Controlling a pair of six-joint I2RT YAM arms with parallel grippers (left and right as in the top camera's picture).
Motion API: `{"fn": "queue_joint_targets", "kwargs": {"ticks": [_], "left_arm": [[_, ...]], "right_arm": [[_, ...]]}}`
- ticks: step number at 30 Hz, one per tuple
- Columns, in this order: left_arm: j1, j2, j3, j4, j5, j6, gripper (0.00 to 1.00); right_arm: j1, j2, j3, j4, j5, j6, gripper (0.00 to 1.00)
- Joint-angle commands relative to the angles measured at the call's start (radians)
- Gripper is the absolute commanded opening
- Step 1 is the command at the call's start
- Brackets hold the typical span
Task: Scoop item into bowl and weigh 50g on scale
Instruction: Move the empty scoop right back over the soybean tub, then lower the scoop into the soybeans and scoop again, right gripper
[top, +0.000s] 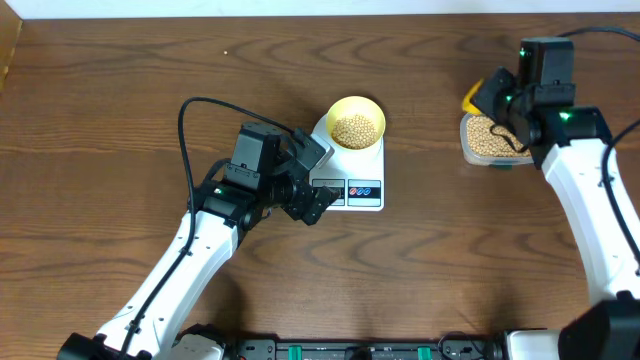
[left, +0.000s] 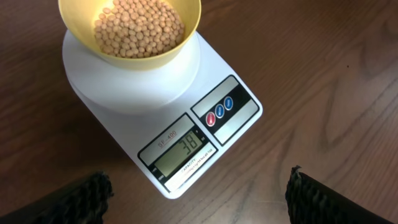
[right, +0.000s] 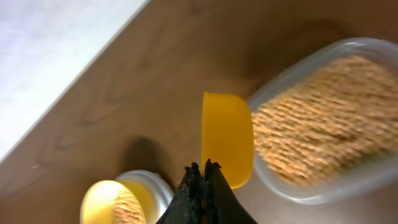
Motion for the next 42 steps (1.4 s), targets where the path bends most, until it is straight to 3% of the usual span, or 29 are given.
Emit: {"fn": "queue_joint_targets", "kwargs": {"ticks": [1, 22, 35, 42], "left_arm": [[0.004, 0.008, -0.006, -0.002, 0.013, 0.016, 0.92], [0.004, 0.008, -0.006, -0.002, 0.013, 0.016, 0.92], [0.004, 0.008, -0.006, -0.002, 0.013, 0.016, 0.92], [0.004, 0.008, -0.006, -0.002, 0.013, 0.016, 0.92]], "right_arm": [[-0.001, -0.027, 0.003, -0.053, 0.12, -0.01, 0.01], [-0.003, 0.023, 0.003, -0.233, 0.269, 0.015, 0.01], [-0.006, 0.093, 0.003, -0.219, 0.277, -0.24, 0.01], [-0.017, 0.142, 0.003, -0.155, 0.295, -0.261, 0.01]]}}
